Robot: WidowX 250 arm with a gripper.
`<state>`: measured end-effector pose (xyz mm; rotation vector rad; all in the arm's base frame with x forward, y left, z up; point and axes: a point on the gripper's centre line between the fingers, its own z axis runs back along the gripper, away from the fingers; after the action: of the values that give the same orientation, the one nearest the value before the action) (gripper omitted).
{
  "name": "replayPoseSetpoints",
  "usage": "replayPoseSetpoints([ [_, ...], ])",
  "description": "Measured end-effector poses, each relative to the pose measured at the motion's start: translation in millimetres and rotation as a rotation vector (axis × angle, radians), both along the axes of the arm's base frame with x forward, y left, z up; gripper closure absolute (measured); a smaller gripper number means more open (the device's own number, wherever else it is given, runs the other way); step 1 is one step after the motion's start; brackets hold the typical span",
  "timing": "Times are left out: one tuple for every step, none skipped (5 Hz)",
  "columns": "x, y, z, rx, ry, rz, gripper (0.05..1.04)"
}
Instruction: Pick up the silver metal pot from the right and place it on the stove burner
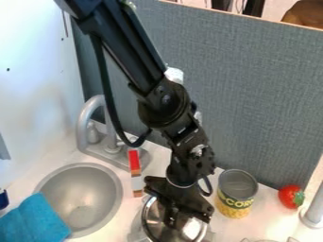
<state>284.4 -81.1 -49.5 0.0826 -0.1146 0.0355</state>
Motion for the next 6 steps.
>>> replayPoseSetpoints([
  [4.5, 12.7, -9.2, -0.011, -0.002, 0.052, 0.761],
  [11.9, 12.3, -19.4, -0.011, 0.014, 0.069, 0.761],
  [14.2, 8.0, -30.3, -0.027, 0.041, 0.058, 0.761],
  [17.6, 5.5, -34.6, -0.079, 0.029, 0.047, 0.761],
  [19.1, 5.2, -35.0, -0.085, 0.02, 0.046, 0.695],
  [17.8, 7.0, -33.4, -0.073, 0.013, 0.072, 0.389],
])
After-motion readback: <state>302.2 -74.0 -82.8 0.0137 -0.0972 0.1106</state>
